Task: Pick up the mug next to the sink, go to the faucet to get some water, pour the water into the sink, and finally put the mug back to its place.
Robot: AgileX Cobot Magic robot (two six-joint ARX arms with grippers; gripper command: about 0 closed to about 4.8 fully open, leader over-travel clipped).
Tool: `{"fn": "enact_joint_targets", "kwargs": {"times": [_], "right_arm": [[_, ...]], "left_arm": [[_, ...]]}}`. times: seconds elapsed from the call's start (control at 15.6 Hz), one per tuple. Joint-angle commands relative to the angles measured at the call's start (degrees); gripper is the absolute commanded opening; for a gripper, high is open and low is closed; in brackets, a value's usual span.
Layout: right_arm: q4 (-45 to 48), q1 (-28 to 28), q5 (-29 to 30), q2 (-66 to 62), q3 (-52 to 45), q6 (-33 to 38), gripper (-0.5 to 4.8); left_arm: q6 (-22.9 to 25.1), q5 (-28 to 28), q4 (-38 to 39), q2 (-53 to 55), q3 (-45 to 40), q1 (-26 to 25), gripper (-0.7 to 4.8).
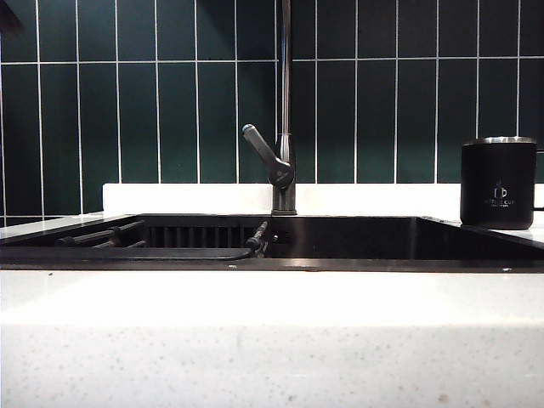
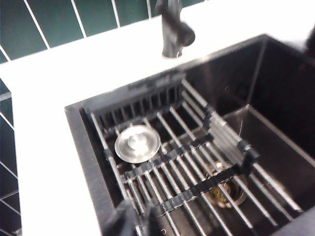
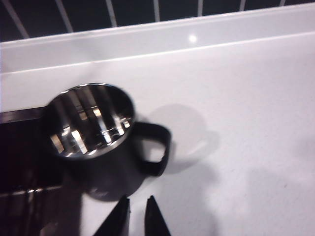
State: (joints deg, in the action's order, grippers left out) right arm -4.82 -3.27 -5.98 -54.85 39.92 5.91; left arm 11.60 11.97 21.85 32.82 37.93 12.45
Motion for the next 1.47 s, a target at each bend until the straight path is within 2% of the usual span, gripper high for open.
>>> {"fn": "enact_joint_targets", "kwargs": {"times": [0.06, 0.32, 0.64, 0.77, 0.9, 1.28, 1.47], "right_arm": [[-0.15, 3.02, 0.13, 10.03, -3.63, 0.13, 0.41], [-3.98, 6.56, 0.11, 20.70, -6.08, 0.11, 0.40], [-8.26, 9.07, 0.42, 30.49, -6.95, -0.02, 0.40], [-7.43, 8.98, 0.48, 33.22, -9.68, -0.35, 0.40], [-5.16, 8.98, 3.15, 34.91, -13.31, -0.63, 0.40], [2.43, 8.98, 3.56, 35.52, -22.95, -4.31, 0.41], [-2.21, 8.94, -0.96, 35.76, -24.11, -4.79, 0.44]], "left_arm": [[-3.10, -0.39, 8.20, -8.68, 0.04, 0.02, -0.06], [-3.43, -3.56, 14.95, -18.49, -0.22, 0.02, -0.06], [-4.76, -3.65, 12.94, -20.90, -6.27, 0.02, -0.06], [-6.43, -3.63, 7.06, -20.87, -9.94, 0.02, -0.06], [-7.89, -3.74, 0.11, -20.85, -13.84, 0.02, -0.06], [-8.83, -5.84, -12.26, -20.70, -22.99, 0.02, -0.06], [-9.42, -7.61, -14.73, -20.72, -26.73, 0.02, -0.05]]}}
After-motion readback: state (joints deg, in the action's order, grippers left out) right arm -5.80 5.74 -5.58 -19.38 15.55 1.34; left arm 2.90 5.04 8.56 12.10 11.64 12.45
